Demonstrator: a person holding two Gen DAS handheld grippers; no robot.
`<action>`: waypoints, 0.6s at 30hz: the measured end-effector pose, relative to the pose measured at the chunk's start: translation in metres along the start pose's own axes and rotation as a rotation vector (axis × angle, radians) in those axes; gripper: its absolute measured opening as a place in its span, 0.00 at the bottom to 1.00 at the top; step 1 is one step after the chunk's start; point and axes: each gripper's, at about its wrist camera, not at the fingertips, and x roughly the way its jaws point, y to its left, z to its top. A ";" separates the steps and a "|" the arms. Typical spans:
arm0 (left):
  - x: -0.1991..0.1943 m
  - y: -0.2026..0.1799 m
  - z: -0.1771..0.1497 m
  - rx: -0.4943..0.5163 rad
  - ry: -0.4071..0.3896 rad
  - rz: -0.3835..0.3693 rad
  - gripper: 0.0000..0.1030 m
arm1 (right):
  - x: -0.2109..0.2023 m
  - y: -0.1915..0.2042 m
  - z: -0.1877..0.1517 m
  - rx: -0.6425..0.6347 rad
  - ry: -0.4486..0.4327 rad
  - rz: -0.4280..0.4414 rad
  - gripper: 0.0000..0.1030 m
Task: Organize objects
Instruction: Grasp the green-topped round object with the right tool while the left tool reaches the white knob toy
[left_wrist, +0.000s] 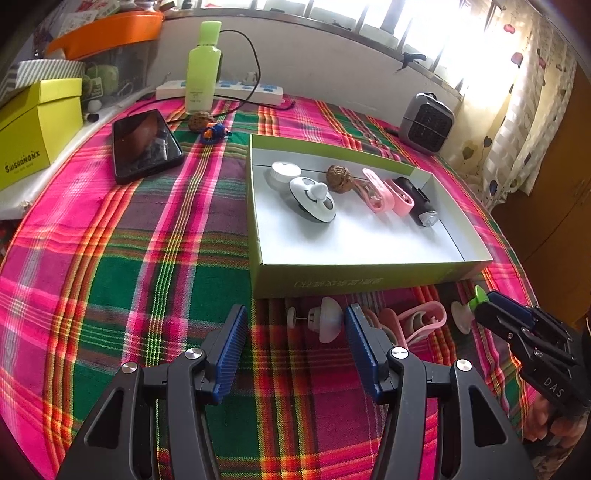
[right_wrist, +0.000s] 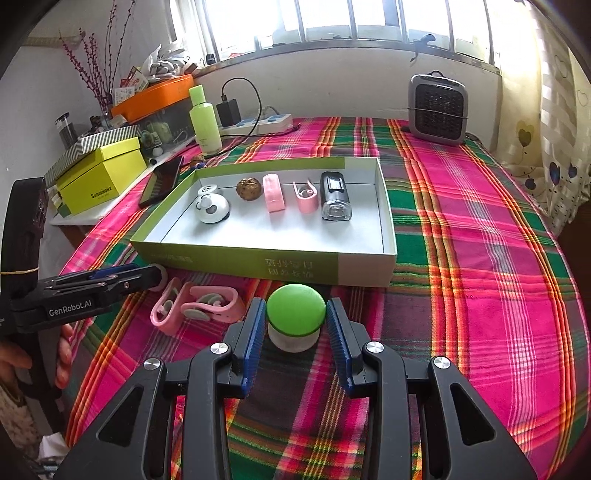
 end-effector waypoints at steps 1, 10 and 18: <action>0.001 0.000 0.000 0.003 -0.002 0.003 0.52 | 0.000 0.000 0.000 0.000 -0.001 -0.004 0.34; 0.003 -0.006 0.000 0.026 -0.019 0.024 0.45 | 0.008 0.000 -0.002 0.008 0.031 0.029 0.34; 0.005 -0.009 0.000 0.046 -0.018 0.025 0.29 | 0.013 0.004 -0.002 -0.019 0.046 0.000 0.34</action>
